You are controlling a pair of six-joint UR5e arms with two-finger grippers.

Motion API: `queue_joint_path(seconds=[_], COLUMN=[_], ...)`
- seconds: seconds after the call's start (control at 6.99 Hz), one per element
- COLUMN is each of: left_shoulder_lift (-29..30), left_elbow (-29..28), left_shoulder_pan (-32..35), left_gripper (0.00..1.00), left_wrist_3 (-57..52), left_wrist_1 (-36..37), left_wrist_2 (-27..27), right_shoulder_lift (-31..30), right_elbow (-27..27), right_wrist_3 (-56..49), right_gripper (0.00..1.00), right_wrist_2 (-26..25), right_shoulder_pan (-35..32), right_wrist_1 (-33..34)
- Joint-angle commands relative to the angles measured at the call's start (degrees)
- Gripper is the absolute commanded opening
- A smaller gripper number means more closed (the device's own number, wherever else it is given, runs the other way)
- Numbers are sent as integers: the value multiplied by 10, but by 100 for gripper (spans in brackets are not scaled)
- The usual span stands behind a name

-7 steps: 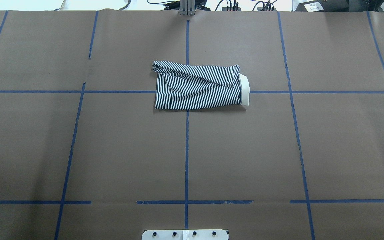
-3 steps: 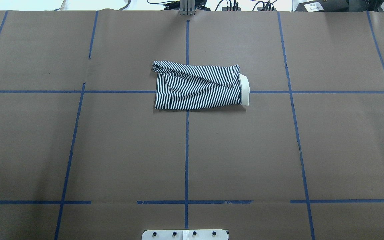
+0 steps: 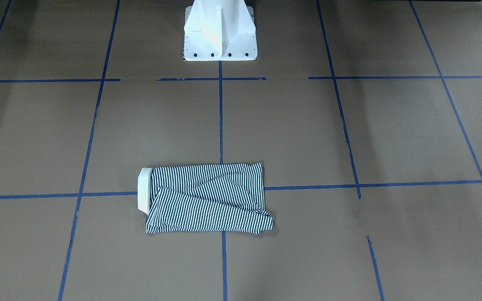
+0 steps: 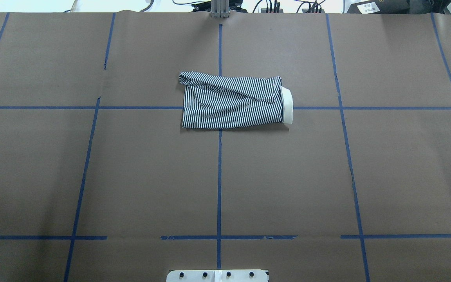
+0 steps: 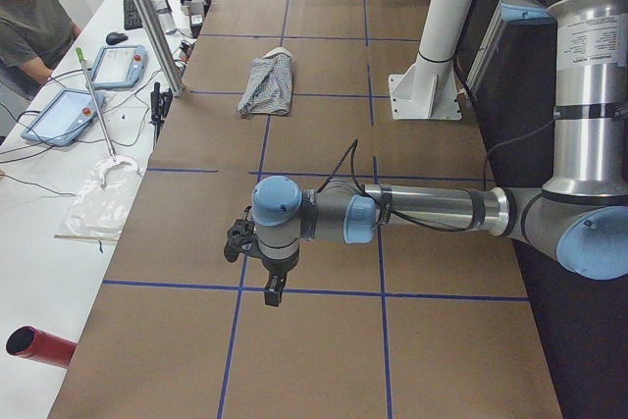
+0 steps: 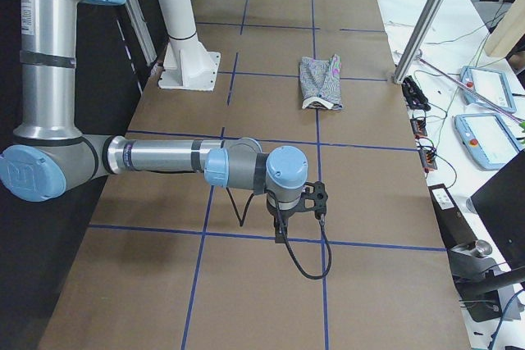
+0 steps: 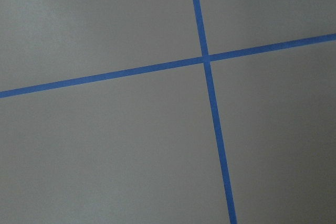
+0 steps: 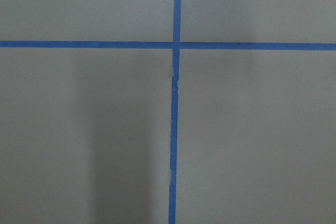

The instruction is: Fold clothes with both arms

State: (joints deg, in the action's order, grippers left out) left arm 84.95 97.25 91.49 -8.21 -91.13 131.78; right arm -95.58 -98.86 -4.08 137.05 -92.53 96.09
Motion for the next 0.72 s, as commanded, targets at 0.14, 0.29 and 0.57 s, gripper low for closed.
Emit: queue_joint_path(seconds=[0.14,0.29,0.57], left_shoulder_lift=[-4,-4,-4], left_elbow=[-1,-1,-1], left_shoulder_pan=[1,1,1], left_gripper=[100,100,100], left_wrist_3=[0,0,0], left_wrist_1=[0,0,-1], left_wrist_2=[1,1,2], right_shoulder_lift=[1,1,2], right_elbow=[0,-1,-2], right_wrist_3=[9,11,9], right_gripper=[100,100,100], right_wrist_2=[1,1,1], right_shoulder_pan=[2,2,2], right_wrist_1=[0,0,0])
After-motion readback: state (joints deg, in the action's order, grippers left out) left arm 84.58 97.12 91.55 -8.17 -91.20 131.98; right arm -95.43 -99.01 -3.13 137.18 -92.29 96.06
